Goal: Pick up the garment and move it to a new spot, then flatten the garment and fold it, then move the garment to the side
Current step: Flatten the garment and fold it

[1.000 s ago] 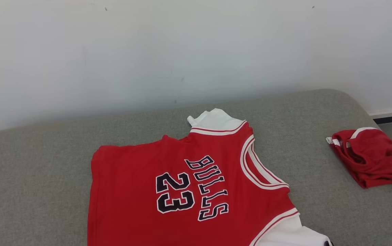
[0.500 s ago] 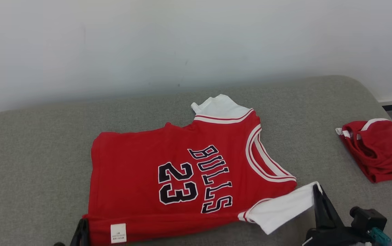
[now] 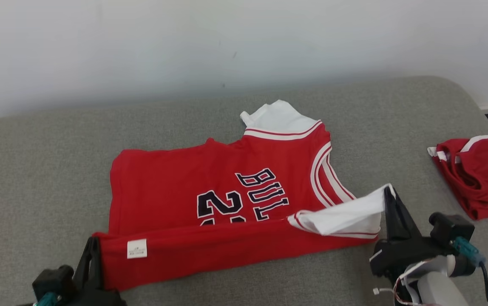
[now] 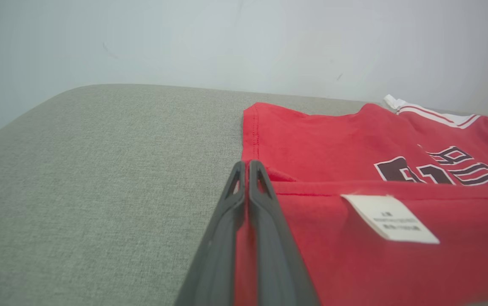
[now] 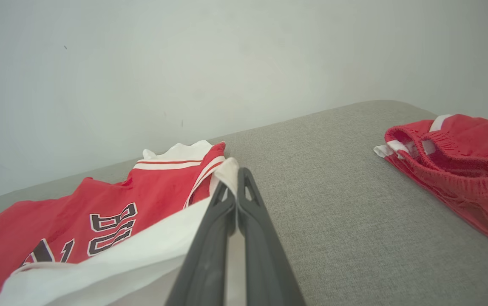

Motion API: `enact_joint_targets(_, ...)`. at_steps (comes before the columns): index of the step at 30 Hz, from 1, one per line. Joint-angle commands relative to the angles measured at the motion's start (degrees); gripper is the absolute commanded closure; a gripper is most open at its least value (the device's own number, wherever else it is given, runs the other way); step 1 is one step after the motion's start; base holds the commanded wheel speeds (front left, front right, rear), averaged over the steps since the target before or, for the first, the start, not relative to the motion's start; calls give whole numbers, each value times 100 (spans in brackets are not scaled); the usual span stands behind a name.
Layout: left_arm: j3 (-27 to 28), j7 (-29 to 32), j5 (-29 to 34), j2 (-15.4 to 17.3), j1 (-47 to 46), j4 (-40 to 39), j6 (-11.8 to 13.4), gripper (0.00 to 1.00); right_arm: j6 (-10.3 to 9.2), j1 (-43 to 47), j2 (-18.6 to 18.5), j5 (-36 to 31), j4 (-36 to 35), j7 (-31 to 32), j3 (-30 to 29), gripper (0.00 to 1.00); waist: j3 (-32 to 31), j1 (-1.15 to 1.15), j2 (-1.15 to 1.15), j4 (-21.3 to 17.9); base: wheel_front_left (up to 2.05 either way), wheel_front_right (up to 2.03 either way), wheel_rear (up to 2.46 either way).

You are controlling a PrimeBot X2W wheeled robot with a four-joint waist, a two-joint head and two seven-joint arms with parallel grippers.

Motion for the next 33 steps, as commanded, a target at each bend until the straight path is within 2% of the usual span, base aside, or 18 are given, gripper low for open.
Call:
enact_joint_targets(1,-10,-16,89,40,-136,34,14,100,-18,-121,-34,-47,48,3,-30,100,140,-1,-1,35,0,0,0)
enact_joint_targets(20,-92,-16,385,-4,-1020,454,85,100,-18,-1120,-129,-263,613,2,-75,100,881,-1,-1,180,0,0,0)
enact_joint_targets(21,-91,-16,396,-9,-1030,423,95,55,-17,-1148,-113,-246,616,2,-99,45,902,-1,-1,186,0,0,0)
enact_joint_targets(22,-83,-16,382,-14,-1031,392,104,0,-17,-1159,-95,-234,633,2,-95,0,922,-1,-1,193,0,0,0)
enact_joint_targets(29,-14,-16,341,-30,-808,-135,261,0,-17,-969,-180,-215,455,2,-269,0,964,-1,-1,236,0,0,0)
enact_joint_targets(33,-213,-16,176,-32,-464,-438,367,0,-17,-673,-212,-150,236,2,-364,0,917,-1,-1,236,0,0,0)
